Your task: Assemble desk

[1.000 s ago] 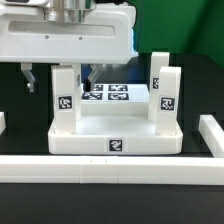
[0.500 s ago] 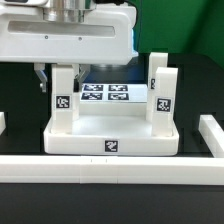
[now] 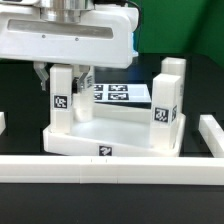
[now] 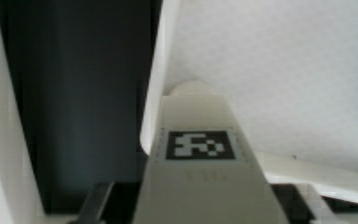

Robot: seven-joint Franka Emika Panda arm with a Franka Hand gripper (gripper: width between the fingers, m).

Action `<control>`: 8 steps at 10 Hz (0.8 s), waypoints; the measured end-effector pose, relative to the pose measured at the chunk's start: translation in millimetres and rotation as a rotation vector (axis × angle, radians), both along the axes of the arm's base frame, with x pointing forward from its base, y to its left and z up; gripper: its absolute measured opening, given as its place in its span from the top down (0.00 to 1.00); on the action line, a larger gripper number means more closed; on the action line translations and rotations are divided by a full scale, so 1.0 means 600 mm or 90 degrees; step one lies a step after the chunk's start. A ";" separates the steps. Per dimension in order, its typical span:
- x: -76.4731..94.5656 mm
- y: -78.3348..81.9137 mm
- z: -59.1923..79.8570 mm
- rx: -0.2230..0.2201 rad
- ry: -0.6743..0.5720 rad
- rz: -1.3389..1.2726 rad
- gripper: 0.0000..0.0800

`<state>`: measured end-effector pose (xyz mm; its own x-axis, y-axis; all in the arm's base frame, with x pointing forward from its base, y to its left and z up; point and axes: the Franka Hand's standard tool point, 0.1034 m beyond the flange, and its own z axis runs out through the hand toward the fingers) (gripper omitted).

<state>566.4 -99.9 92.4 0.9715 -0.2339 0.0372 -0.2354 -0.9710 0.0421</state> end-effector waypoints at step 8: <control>0.003 0.001 -0.002 0.038 -0.025 -0.490 0.64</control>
Offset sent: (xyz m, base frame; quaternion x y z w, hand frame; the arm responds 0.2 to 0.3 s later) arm -0.0053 0.0023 -0.0059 0.0279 -0.0132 0.2174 0.9756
